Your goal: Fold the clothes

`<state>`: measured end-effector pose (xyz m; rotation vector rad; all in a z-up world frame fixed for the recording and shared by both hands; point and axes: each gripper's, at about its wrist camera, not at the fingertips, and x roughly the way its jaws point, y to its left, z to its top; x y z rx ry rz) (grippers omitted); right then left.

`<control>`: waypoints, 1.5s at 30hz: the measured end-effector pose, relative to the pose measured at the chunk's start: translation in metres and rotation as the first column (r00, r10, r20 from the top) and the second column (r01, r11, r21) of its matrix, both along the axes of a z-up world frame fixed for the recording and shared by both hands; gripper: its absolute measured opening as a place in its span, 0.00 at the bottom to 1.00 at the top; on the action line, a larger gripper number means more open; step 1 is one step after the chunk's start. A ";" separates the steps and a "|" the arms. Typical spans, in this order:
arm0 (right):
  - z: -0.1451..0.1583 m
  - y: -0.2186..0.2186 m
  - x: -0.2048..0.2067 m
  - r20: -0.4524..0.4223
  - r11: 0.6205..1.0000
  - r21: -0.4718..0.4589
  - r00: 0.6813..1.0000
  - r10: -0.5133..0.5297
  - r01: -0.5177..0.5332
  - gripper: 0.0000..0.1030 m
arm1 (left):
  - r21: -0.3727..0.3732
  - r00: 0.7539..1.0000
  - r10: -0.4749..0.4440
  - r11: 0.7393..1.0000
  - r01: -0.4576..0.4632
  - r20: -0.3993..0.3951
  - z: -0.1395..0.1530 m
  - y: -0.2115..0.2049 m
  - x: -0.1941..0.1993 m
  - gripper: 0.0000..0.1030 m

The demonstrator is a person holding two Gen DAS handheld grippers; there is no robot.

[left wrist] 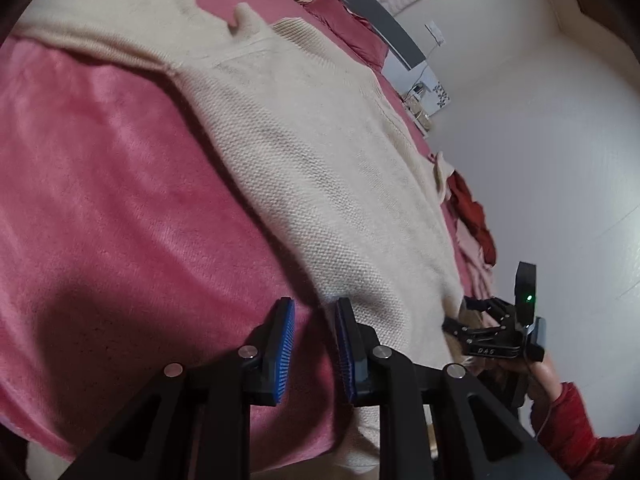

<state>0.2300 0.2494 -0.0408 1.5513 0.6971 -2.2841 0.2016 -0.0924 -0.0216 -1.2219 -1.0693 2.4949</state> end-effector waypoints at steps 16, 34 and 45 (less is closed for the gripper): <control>0.001 -0.024 0.035 -0.031 0.993 -0.064 0.995 -0.098 0.096 0.99 | 0.282 0.996 0.015 0.959 -0.039 0.086 -0.019 0.014 -0.006 0.05; 0.100 -0.035 0.078 -0.077 0.963 -0.212 0.985 0.151 -0.164 0.99 | -0.151 0.901 0.402 0.912 -0.380 0.162 0.073 -0.131 0.184 0.00; 0.079 -0.086 0.119 -0.026 0.948 -0.106 0.954 0.299 -0.300 0.99 | -0.295 0.981 0.192 0.937 -0.190 -0.023 0.087 -0.098 0.040 0.08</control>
